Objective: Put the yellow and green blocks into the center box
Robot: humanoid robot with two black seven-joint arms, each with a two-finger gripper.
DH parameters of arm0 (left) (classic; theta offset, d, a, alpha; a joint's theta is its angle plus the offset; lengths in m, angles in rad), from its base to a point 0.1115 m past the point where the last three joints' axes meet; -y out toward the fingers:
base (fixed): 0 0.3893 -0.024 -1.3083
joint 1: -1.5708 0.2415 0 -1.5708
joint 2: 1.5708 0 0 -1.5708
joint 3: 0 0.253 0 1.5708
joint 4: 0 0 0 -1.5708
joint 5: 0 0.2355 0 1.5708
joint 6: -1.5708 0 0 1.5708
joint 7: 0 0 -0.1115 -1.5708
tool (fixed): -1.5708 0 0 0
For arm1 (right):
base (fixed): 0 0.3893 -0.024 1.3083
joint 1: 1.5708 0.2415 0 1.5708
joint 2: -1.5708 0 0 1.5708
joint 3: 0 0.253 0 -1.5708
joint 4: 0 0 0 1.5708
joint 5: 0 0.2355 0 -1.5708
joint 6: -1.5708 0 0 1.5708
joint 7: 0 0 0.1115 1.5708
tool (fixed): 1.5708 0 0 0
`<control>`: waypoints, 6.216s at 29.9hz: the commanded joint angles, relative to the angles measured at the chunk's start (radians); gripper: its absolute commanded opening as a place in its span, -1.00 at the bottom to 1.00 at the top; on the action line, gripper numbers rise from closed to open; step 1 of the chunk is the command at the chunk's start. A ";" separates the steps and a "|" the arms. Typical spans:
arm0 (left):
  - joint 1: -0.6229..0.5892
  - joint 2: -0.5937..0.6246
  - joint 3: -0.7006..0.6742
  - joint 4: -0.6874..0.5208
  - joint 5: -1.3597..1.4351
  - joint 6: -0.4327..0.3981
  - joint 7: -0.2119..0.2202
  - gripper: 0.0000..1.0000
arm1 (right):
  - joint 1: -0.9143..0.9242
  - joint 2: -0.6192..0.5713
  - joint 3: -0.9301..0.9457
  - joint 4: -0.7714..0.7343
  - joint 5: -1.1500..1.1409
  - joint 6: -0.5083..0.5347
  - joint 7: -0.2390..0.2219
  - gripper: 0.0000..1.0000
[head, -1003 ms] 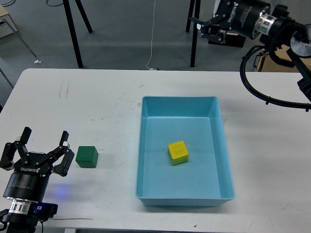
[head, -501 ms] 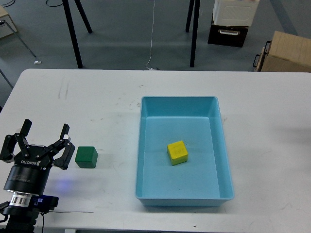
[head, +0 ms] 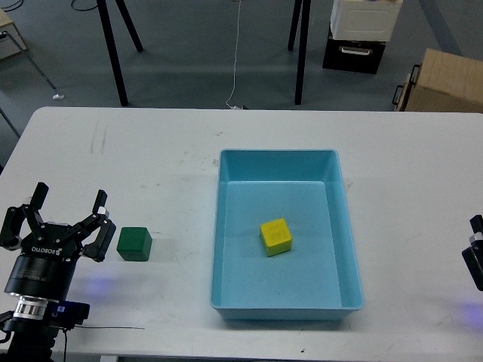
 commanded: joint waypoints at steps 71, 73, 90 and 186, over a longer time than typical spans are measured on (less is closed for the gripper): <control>-1.965 0.311 2.094 0.344 1.042 0.000 0.064 1.00 | 0.011 -0.042 0.005 -0.075 -0.002 0.000 0.000 1.00; -1.947 0.331 2.093 0.345 1.049 0.000 0.064 1.00 | 0.011 -0.042 0.005 -0.076 -0.003 0.000 0.000 1.00; -1.780 0.333 2.013 0.419 1.107 0.000 0.064 1.00 | 0.008 -0.046 0.005 -0.080 -0.003 0.000 0.000 1.00; -1.834 0.067 1.438 0.638 0.767 0.000 -0.060 0.69 | 0.110 -0.054 -0.038 -0.242 -0.037 0.000 0.000 1.00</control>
